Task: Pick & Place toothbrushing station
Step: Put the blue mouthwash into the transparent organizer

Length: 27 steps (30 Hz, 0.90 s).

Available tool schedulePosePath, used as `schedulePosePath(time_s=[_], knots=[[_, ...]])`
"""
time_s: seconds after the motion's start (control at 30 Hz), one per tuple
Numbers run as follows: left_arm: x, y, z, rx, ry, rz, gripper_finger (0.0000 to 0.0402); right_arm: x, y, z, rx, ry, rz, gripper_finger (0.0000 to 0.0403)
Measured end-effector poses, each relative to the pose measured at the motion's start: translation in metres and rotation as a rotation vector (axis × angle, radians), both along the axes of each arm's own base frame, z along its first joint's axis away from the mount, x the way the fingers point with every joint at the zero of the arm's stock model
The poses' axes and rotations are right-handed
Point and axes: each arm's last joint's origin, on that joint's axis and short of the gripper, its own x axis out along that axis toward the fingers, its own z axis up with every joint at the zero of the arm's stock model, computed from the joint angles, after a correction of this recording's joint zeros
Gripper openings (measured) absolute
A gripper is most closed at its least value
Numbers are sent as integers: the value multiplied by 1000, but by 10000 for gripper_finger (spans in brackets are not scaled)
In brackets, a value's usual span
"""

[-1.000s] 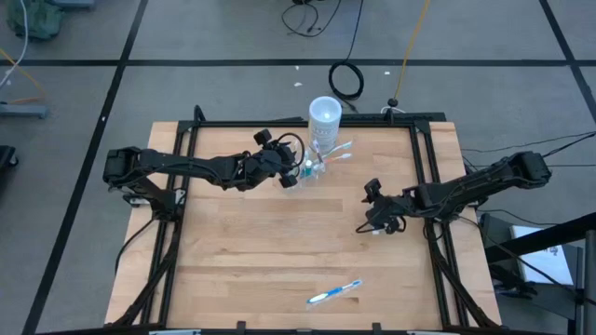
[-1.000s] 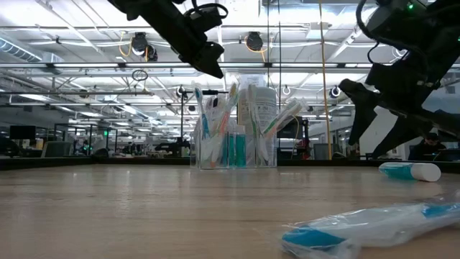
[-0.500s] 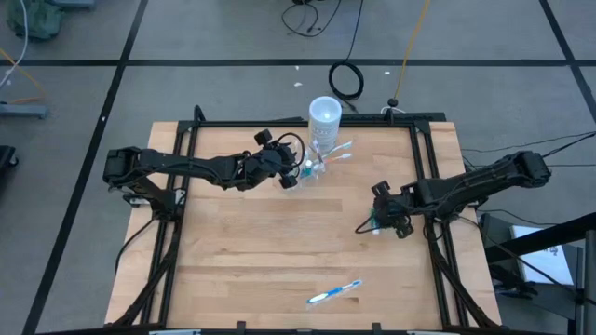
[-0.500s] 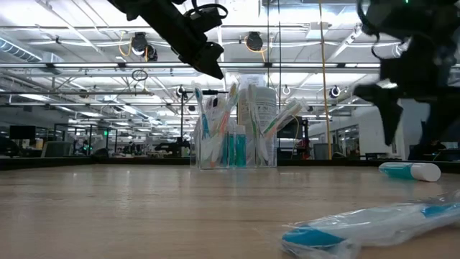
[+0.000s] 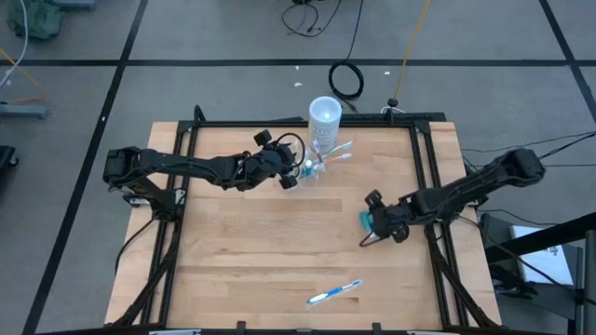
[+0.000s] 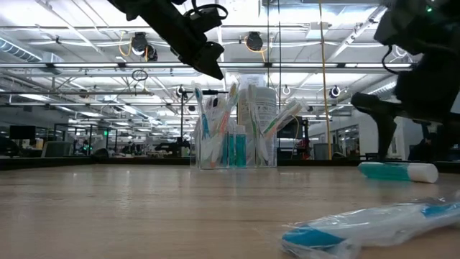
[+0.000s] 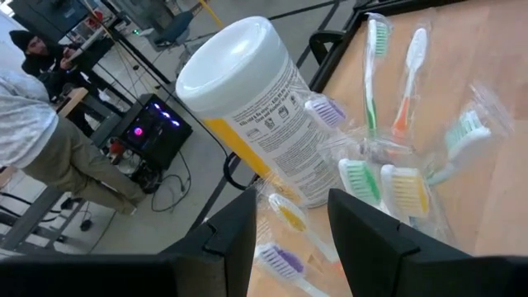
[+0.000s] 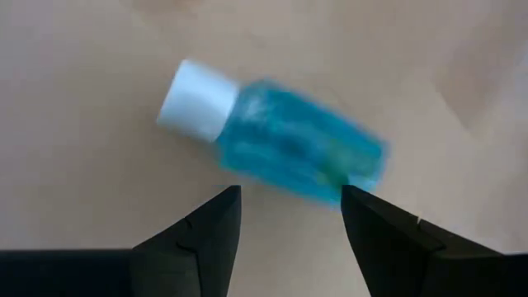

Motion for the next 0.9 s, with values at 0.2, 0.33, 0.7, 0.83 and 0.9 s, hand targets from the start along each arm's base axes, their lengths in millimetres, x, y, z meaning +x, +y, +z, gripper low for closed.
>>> schedulePosePath(time_s=[0.2,0.33,0.7,0.83,0.9], knots=[[0,0,0,-1,-1,1,157,-2,13,-6,-34,-3,57,201],[0,0,0,-2,-1,-1,157,4,20,-2,30,-114,-11,201],[1,-1,0,-43,-21,-38,157,5,19,23,388,-452,-741,201],[1,-1,0,-44,-22,-39,157,4,21,25,427,-419,-694,201],[1,-1,0,-50,-27,-36,157,1,25,20,450,-344,-596,201]])
